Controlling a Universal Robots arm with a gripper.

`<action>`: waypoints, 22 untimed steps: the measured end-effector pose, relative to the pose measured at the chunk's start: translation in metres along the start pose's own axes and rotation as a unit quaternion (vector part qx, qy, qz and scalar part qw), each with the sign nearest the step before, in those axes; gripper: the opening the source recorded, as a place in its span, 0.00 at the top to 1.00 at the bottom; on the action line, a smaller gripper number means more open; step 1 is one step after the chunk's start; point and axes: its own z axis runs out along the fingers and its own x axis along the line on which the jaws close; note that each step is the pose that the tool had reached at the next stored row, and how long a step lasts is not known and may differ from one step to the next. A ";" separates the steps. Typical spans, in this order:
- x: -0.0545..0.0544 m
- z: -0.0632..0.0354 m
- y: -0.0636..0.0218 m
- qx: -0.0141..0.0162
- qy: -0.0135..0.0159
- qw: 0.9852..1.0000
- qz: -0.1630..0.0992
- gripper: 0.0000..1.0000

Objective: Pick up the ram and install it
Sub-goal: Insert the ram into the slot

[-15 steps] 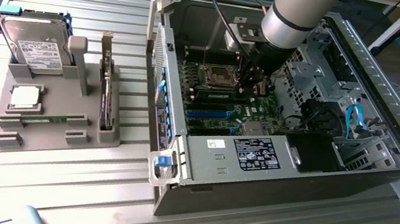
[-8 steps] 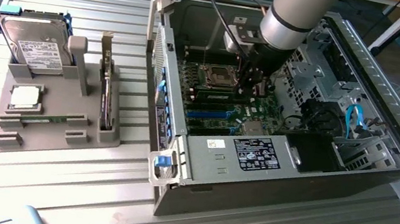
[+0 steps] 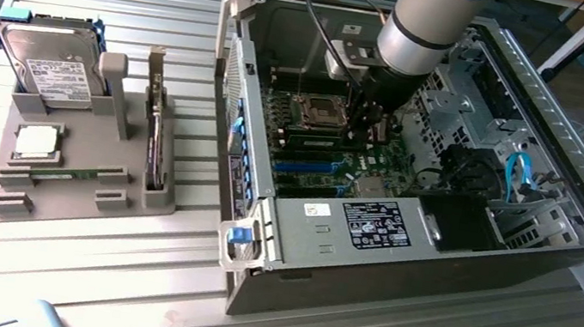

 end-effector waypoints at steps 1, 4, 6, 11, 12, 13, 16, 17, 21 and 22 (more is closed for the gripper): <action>0.000 0.0000 0.0001 0.000 0.001 1.000 0.000 0.88; 0.000 0.0000 0.0001 0.000 0.001 1.000 0.000 0.88; 0.000 0.0000 0.0001 0.000 0.001 1.000 0.000 0.88; 0.000 0.0000 0.0001 0.000 0.001 1.000 0.000 0.75; 0.000 0.0000 0.0001 0.000 0.001 1.000 0.000 0.69; 0.000 0.0000 0.0001 0.000 0.001 1.000 0.000 0.69; 0.000 -0.0007 0.0001 0.000 0.001 1.000 0.000 0.69; 0.000 -0.0017 0.0000 0.000 0.001 1.000 0.000 0.69; 0.000 -0.0076 -0.0001 0.000 0.001 1.000 0.000 0.69; 0.000 -0.0102 -0.0002 0.000 0.001 1.000 0.000 0.69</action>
